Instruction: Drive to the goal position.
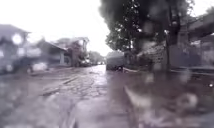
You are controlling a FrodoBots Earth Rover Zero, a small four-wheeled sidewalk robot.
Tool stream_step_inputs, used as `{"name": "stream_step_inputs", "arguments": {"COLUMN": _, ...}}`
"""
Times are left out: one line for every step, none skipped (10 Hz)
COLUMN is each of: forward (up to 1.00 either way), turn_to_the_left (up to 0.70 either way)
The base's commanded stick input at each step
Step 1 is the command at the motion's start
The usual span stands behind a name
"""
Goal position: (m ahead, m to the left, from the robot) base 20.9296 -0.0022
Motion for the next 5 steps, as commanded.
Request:
{"name": "stream_step_inputs", "arguments": {"forward": 1.00, "turn_to_the_left": 0.00}}
{"name": "stream_step_inputs", "arguments": {"forward": 1.00, "turn_to_the_left": 0.00}}
{"name": "stream_step_inputs", "arguments": {"forward": 1.00, "turn_to_the_left": 0.00}}
{"name": "stream_step_inputs", "arguments": {"forward": 1.00, "turn_to_the_left": 0.00}}
{"name": "stream_step_inputs", "arguments": {"forward": 1.00, "turn_to_the_left": 0.00}}
